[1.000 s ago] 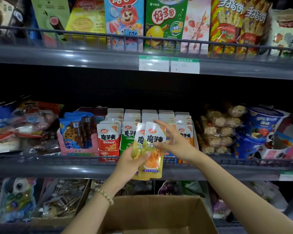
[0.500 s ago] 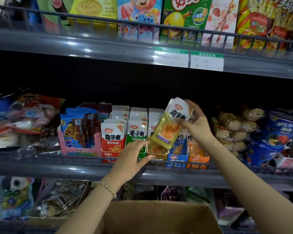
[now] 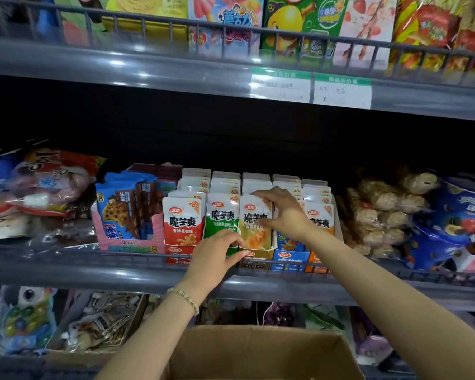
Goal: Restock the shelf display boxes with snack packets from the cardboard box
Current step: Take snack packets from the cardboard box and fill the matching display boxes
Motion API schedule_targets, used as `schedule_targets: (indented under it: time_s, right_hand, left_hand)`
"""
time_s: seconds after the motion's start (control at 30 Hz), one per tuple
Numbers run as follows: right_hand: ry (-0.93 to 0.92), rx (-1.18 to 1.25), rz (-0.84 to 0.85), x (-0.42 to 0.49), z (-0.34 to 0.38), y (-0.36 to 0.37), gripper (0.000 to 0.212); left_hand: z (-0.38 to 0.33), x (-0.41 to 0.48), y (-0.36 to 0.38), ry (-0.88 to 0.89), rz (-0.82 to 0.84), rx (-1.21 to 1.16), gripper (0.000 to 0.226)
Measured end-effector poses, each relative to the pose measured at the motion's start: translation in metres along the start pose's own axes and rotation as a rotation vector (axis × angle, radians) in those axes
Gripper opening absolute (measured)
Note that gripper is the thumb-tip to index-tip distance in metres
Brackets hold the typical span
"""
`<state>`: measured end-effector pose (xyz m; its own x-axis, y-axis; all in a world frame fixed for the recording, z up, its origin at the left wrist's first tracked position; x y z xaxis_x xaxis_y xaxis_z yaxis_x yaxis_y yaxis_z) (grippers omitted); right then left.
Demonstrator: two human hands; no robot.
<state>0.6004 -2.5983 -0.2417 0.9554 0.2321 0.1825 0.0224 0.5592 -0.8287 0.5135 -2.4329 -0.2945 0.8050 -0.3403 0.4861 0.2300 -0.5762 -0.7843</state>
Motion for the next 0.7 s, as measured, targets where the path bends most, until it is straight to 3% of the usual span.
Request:
schedule_targets:
  time_s: [0.17, 0.27, 0.43, 0.57, 0.7]
  right_hand:
    - [-0.058, -0.165, -0.042, -0.017, -0.004, 0.0, 0.076]
    - [-0.075, -0.076, -0.056, -0.045, 0.001, -0.001, 0.068]
    - [-0.095, 0.08, 0.122, -0.117, -0.011, 0.018, 0.059]
    - [-0.022, 0.152, 0.261, -0.177, -0.034, 0.06, 0.052]
    - [0.049, 0.027, 0.44, -0.225, -0.068, 0.12, 0.048]
  left_hand:
    - [-0.004, -0.002, 0.001, 0.01, 0.057, 0.071, 0.028]
    - [-0.009, -0.019, -0.003, 0.032, 0.062, 0.168, 0.045]
    - [-0.018, -0.084, 0.005, 0.008, 0.027, 0.081, 0.059]
    - [-0.028, -0.136, 0.032, -0.022, 0.238, 0.079, 0.054]
    - [-0.022, -0.181, 0.077, -0.147, 0.441, 0.006, 0.053]
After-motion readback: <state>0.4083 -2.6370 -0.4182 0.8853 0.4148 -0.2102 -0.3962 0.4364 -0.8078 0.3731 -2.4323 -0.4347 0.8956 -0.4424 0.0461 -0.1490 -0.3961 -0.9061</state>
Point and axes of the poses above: each hand's wrist, its own x-axis towards the middle knuckle, its own y-axis out of the palm, z = x × y, the point moved 3 cm from there along x, towards the middle knuckle, and after that the axes turned 13 degrees about y, right-handed, at the moved point
